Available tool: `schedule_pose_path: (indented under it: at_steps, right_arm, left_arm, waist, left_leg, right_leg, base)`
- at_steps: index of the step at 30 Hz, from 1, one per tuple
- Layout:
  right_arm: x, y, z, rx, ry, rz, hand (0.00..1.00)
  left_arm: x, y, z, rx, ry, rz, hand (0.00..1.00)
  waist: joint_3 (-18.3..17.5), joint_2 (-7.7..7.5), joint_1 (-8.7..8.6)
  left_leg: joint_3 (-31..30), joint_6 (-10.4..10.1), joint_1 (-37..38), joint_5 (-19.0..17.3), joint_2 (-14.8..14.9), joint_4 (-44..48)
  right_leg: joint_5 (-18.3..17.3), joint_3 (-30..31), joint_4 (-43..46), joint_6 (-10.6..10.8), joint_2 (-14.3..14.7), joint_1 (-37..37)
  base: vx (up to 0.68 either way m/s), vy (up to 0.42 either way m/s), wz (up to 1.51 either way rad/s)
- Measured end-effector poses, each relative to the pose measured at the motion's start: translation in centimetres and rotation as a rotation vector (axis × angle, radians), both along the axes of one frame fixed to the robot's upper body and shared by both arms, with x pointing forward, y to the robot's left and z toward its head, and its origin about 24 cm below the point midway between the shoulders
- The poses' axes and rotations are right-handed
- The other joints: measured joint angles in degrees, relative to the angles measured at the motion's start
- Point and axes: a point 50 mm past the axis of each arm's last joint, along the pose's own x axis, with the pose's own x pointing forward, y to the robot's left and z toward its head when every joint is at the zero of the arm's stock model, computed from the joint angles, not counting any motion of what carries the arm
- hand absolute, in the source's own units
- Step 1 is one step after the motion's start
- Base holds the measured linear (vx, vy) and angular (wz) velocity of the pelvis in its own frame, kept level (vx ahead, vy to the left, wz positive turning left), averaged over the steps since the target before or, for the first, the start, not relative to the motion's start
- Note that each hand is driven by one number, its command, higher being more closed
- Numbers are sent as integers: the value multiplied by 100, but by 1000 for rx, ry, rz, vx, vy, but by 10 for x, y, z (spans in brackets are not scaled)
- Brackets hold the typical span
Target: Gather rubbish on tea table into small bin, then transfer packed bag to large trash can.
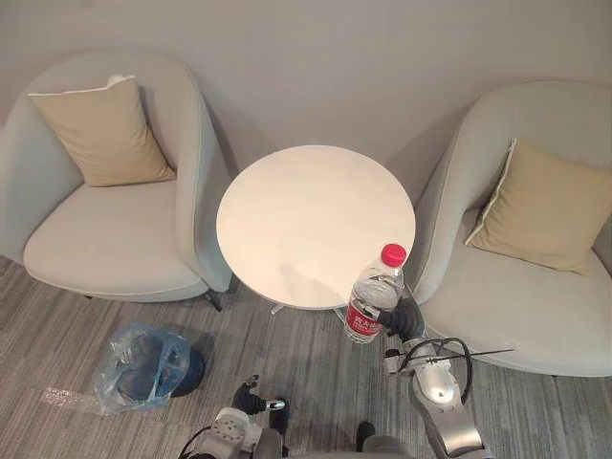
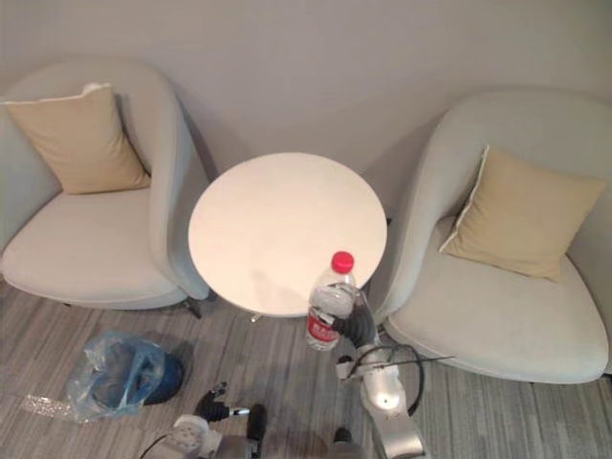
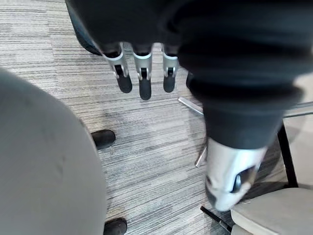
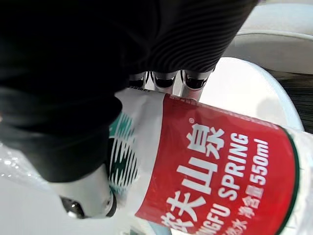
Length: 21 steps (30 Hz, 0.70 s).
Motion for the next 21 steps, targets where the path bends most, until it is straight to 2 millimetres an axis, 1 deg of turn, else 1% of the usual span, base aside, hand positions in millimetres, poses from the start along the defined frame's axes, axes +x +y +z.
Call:
schedule_pose_path:
  at_steps: [2,3,4,6,7,8,9,10,11,12,13,14,15,16,17,19,20,21]
  right_arm:
    - [1,-1,1,-1,-7,-9,100]
    - [1,-2,1,-6,-10,-10,100]
    - [4,-2,4,-13,-26,-9,100]
    - [12,0,12,-18,-63,-2,100]
    - [20,2,21,-19,-104,0,100]
    - [22,2,21,-18,-108,-10,100]
    - [23,1,22,-16,-110,-14,100]
    - [25,-1,23,-20,-118,-23,100]
    - [22,-6,20,-20,-107,-50,100]
    - [21,-8,19,-20,-101,-65,100]
    - [19,-16,15,-23,-85,-105,100]
    - [19,-23,11,-27,-69,-142,100]
    - [19,-26,9,-29,-62,-159,100]
    - [20,-29,2,-33,-32,-179,100]
    - [20,-28,-8,-48,16,-186,100]
    - [19,-19,-22,-41,82,-169,100]
    - [20,-13,-24,-35,92,-153,100]
    - [20,-1,-26,-25,98,-109,100]
  left_arm:
    - [1,-1,0,-3,-4,-4,0]
    - [2,-4,1,-10,-7,-5,0]
    - [6,-8,2,-23,-25,-7,0]
    - [12,-11,6,-37,-61,-10,0]
    - [15,-13,8,-43,-81,-16,0]
    - [15,-12,8,-33,-76,-28,0]
    - [15,-13,8,-36,-76,-28,0]
    - [16,-16,8,-42,-77,-31,0]
    - [14,-19,7,-39,-66,-51,0]
    - [12,-21,6,-40,-59,-59,0]
    - [9,-26,4,-46,-43,-76,0]
    - [8,-31,3,-48,-33,-96,0]
    - [7,-34,3,-49,-31,-112,0]
    - [5,-38,2,-48,-17,-135,0]
    - [3,-37,1,-47,-11,-136,0]
    - [4,-34,2,-34,-25,-146,0]
    - [3,-33,2,-31,-24,-145,0]
    - [2,-31,1,-25,-21,-141,0]
  waist:
    - [12,38,-2]
    - [1,77,3]
    - [39,145,34]
    - [90,232,89]
    - [151,337,85]
    - [140,281,36]
    - [141,265,21]
    - [175,168,24]
    - [153,180,-53]
    - [142,201,-98]
    - [102,267,-239]
    - [71,345,-345]
    - [47,399,-356]
    - [51,402,-351]
    - [71,280,-289]
    - [56,160,-140]
    - [56,156,-136]
    - [53,173,-120]
  left_leg:
    - [-192,-12,-161,82,-5,8]
    - [-320,-30,-311,142,11,19]
    - [-332,-60,-491,211,51,76]
    - [-310,-77,-962,228,59,593]
    - [-319,-178,-1223,327,102,890]
    - [-294,-240,-1137,639,96,486]
    - [-168,-105,-1145,554,99,555]
    - [561,181,-1187,-174,131,1596]
    - [1147,228,-1033,-665,302,2249]
    - [1355,117,-926,-776,405,2321]
    - [1688,-24,-615,-944,618,2087]
    - [1808,-98,-336,-917,715,1401]
    - [1773,-185,-222,-870,722,1010]
    - [1746,-220,-96,-846,722,453]
    - [1694,-174,-49,-767,665,276]
    - [1674,-161,43,-756,550,342]
    - [1674,-158,99,-756,510,348]
    - [1675,-145,198,-758,431,361]
  right_leg:
    - [38,-186,-71,-10,19,-14]
    - [33,-300,-38,-18,30,-105]
    - [-3,-359,141,-73,65,-304]
    - [-55,-356,397,-166,121,-591]
    - [-65,-325,379,-381,325,-659]
    - [41,-466,278,-507,193,-695]
    - [56,-580,271,-470,135,-711]
    - [139,-708,307,-494,-7,-751]
    - [210,-876,295,-499,-87,-714]
    - [239,-951,280,-485,-96,-712]
    - [293,-1184,259,-471,-93,-745]
    - [338,-1414,268,-437,-69,-846]
    - [376,-1499,259,-418,-37,-900]
    - [452,-1671,200,-375,29,-922]
    - [552,-1730,146,-358,15,-876]
    - [660,-1703,59,-283,-72,-699]
    - [682,-1685,26,-249,-105,-621]
    - [706,-1631,36,-208,-190,-544]
  base:
    - [-50,-27,55]
    - [-88,-45,62]
    - [-97,-29,48]
    - [-157,-38,31]
    - [-236,-78,49]
    - [-219,-49,47]
    - [-190,-37,45]
    - [-113,-49,50]
    - [-86,-68,59]
    - [-82,-7,83]
    - [-104,94,103]
    - [-114,129,107]
    - [-121,172,99]
    - [-126,172,75]
    - [-143,180,60]
    - [-103,122,20]
    - [-98,127,0]
    - [-102,128,-6]
